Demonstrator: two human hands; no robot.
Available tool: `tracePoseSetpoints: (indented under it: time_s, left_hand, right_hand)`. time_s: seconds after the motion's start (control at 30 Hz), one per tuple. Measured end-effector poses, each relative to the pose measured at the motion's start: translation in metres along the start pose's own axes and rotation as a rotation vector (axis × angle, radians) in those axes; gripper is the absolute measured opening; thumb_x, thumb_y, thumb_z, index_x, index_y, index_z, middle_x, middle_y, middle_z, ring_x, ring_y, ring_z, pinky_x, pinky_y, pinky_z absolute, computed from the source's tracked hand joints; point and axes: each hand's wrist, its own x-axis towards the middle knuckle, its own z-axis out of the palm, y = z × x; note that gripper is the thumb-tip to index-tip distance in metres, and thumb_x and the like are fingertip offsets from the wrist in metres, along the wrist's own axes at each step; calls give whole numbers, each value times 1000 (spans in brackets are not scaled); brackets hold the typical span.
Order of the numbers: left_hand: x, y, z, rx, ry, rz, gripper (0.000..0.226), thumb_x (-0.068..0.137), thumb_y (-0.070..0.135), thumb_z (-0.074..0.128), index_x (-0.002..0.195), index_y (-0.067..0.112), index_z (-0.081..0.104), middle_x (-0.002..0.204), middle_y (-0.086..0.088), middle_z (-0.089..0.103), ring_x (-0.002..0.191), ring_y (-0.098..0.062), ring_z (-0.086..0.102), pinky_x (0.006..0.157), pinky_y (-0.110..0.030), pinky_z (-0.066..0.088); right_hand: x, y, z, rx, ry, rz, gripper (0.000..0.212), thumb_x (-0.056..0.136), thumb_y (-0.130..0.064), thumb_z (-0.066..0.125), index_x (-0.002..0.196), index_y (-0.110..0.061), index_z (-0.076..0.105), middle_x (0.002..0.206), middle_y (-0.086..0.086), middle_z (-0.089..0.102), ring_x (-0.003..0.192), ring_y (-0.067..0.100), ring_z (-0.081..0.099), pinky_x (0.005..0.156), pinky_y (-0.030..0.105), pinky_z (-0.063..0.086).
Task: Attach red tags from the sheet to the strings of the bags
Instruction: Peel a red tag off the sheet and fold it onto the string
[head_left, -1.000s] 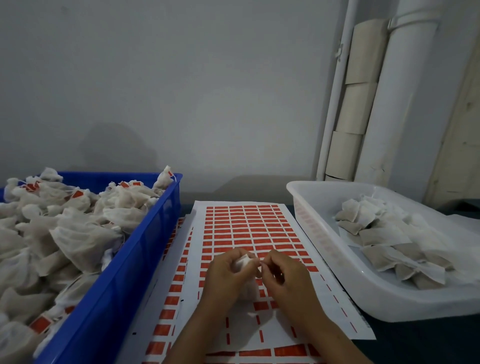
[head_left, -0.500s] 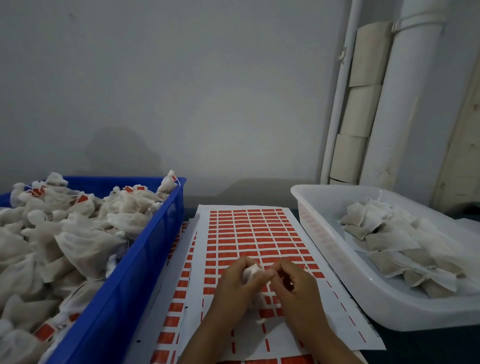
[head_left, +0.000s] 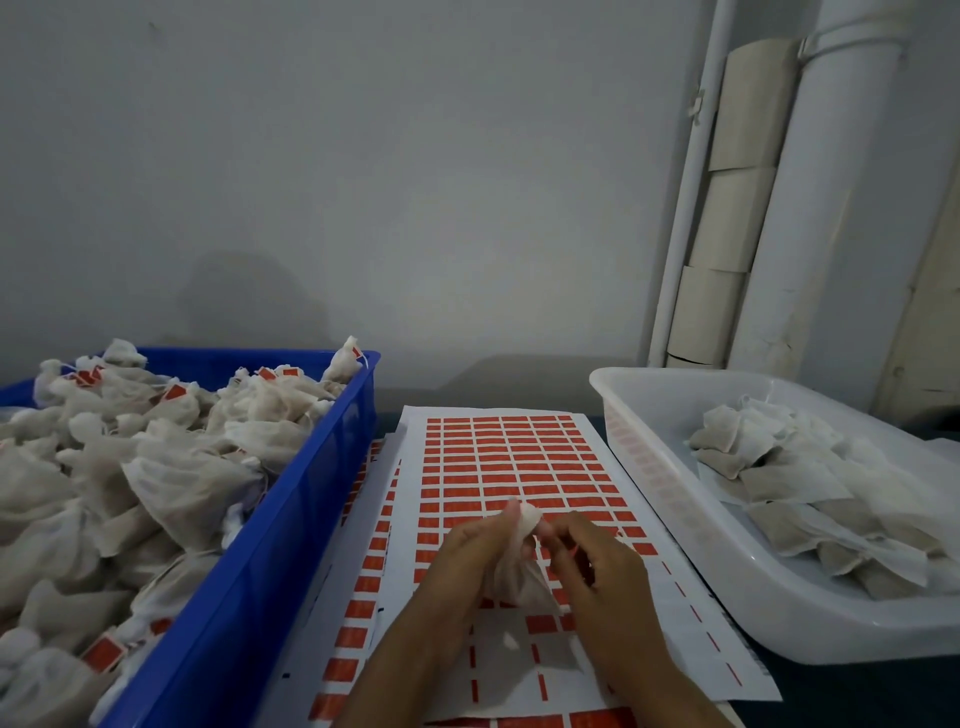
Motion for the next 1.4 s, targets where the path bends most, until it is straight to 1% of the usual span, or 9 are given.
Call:
tracePoseSetpoints:
  time_s: [0.07,0.2,0.37,0.43,0.57,0.7,0.83,1.0,1.4]
  left_hand:
    - [1,0,1,-99,12,-71,40,63,60,45,91,32,54,99,13,61,94,-14,61,84,-30,51]
    - [-1,1,4,-100,80,-77,33,63,56,51,85,32,56,76,20,65,74,-9,64,51,-15,49]
    - [4,-8,1,152,240,-10,9,90,36,48,83,31,46,86,19,49,70,-3,50,59,-9,48]
    - [4,-11,6,232,164,69,15,93,28,48,78,32,50,79,21,55,76,-8,55,53,0,43]
    - [3,-13,9,314,99,242,22,92,24,50,79,36,64,75,27,66,81,0,63,61,-3,45]
    - [4,-14,7,395,152,319,17,90,20,56,91,34,65,91,22,66,86,-3,62,66,-6,47]
    - [4,-10,8,353,248,321,15,82,16,67,92,28,69,82,27,64,76,4,63,59,-4,47]
    - [3,-8,7,288,302,337,17,77,13,73,77,30,69,74,22,68,75,1,65,56,-6,47]
    - [4,-9,7,108,140,261,9,76,14,71,75,15,62,72,4,68,71,-10,65,59,-12,49]
  right_hand:
    - [0,0,0,-18,-24,-6,22,90,-26,48,103,-20,65,95,-14,66,84,5,64,83,15,50]
    - [0,2,0,-42,-31,22,24,91,-22,49,108,-16,64,103,-6,67,84,4,62,84,9,45]
    - [-1,4,-1,-21,14,19,14,91,-17,52,96,-22,64,90,-12,65,71,-4,57,73,3,42]
    - [-2,2,-1,-23,39,48,11,89,-24,52,95,-23,61,90,-15,60,68,-8,51,73,2,38]
    - [-1,-1,-2,-18,42,104,56,76,-54,33,101,-14,62,92,-14,54,70,-4,46,85,13,41]
    - [-2,3,1,-75,-5,93,7,91,-30,49,96,-30,55,90,-22,56,73,-5,52,81,6,42]
    - [-2,-1,-2,-73,18,89,17,90,-26,53,82,-40,46,79,-35,46,71,-10,52,67,-4,36]
    - [-2,0,-2,4,21,77,5,89,-28,52,91,-27,56,87,-14,64,79,6,63,81,21,52]
    - [-3,-8,-2,257,-113,149,10,93,-17,50,92,-12,60,83,-4,66,77,14,64,77,23,55]
